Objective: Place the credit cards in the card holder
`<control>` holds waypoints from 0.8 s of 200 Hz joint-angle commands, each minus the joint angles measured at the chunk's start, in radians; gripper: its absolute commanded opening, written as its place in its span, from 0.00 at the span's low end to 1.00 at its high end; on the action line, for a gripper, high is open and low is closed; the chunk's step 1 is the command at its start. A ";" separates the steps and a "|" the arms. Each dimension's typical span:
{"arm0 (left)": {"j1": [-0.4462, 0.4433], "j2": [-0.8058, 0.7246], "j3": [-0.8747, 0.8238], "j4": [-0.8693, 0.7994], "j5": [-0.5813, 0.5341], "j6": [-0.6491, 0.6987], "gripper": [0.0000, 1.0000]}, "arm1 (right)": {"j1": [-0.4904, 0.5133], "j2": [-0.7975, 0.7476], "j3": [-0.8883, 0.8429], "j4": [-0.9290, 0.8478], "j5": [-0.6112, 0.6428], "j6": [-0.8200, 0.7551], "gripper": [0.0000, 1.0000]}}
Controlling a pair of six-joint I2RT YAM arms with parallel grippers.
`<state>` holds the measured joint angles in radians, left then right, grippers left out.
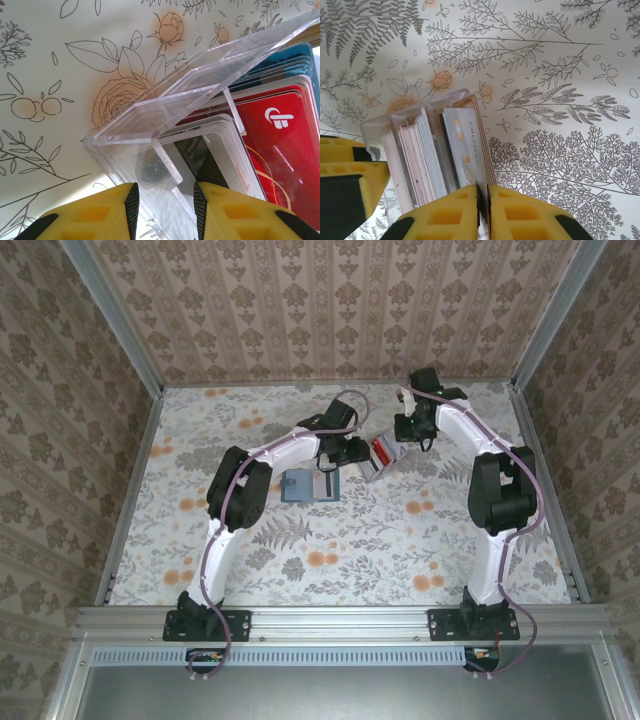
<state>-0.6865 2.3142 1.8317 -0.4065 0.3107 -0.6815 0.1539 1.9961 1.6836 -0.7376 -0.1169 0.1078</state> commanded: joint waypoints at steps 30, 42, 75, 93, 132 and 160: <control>-0.001 -0.010 -0.037 -0.130 -0.018 0.002 0.36 | -0.031 -0.084 -0.036 0.021 -0.055 0.040 0.07; -0.001 -0.019 -0.026 -0.140 -0.018 0.007 0.36 | -0.036 -0.102 -0.052 0.039 -0.088 0.055 0.06; -0.001 -0.067 0.006 -0.163 -0.022 0.028 0.37 | -0.042 -0.150 -0.089 0.082 -0.184 0.100 0.06; -0.002 -0.102 0.025 -0.192 -0.039 0.053 0.39 | -0.042 -0.180 -0.124 0.124 -0.260 0.136 0.06; 0.016 -0.253 -0.054 -0.187 -0.086 0.085 0.40 | -0.027 -0.241 -0.223 0.241 -0.397 0.228 0.07; 0.053 -0.392 -0.190 -0.155 -0.119 0.088 0.41 | 0.020 -0.282 -0.261 0.249 -0.386 0.248 0.07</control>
<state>-0.6724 2.0533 1.7180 -0.5552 0.2420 -0.6262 0.1326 1.7729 1.4536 -0.5350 -0.4465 0.3046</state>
